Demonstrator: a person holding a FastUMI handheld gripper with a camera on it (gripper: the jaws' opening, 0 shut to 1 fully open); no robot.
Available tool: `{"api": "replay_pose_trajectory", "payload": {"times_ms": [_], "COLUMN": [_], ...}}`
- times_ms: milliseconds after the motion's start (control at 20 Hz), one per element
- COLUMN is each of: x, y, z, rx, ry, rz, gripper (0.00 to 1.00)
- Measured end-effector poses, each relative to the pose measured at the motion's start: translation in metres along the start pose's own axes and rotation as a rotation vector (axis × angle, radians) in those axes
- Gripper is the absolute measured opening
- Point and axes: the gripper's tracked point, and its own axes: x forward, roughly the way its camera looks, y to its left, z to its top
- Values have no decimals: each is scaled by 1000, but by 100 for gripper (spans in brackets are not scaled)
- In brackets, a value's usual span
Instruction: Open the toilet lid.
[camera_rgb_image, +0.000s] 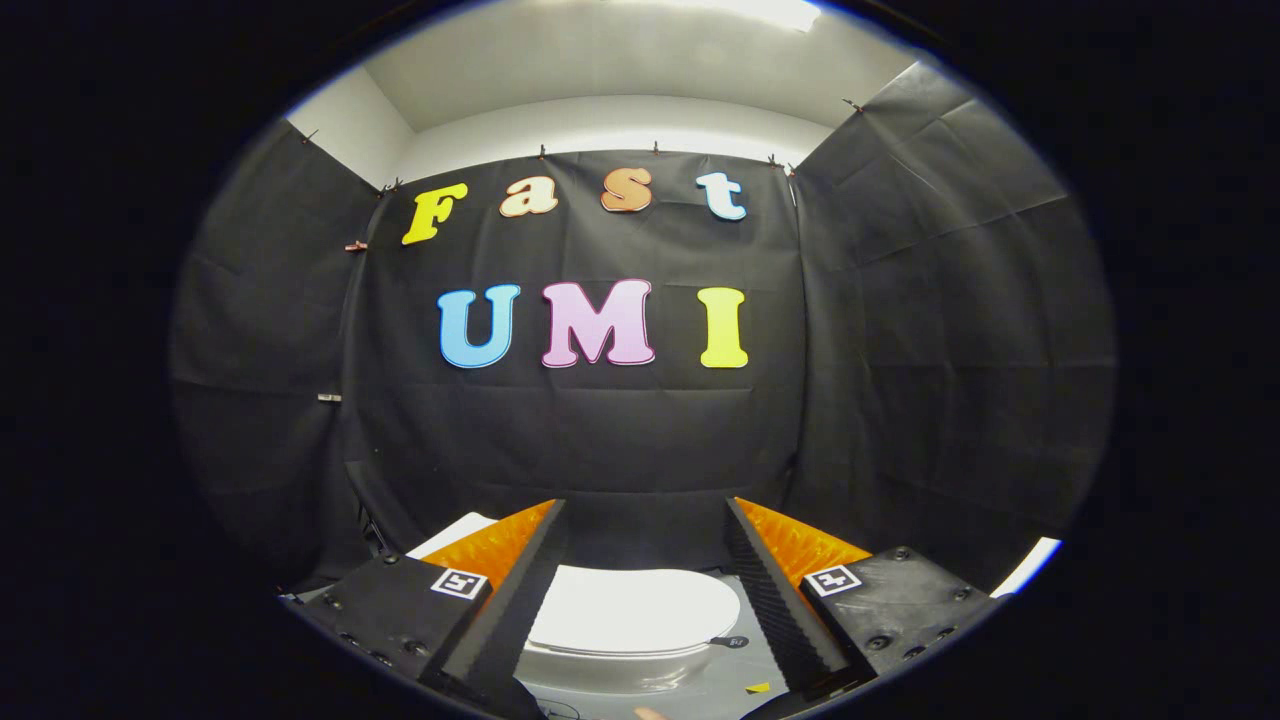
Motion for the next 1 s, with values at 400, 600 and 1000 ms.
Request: {"api": "replay_pose_trajectory", "payload": {"times_ms": [400, 600, 1000], "x": [16, 38, 99], "y": [-13, -33, -110], "z": [-16, -43, -120], "rx": [28, 62, 204], "ry": [28, 91, 211], "rz": [-28, -59, -168], "gripper": [99, 99, 99]}}
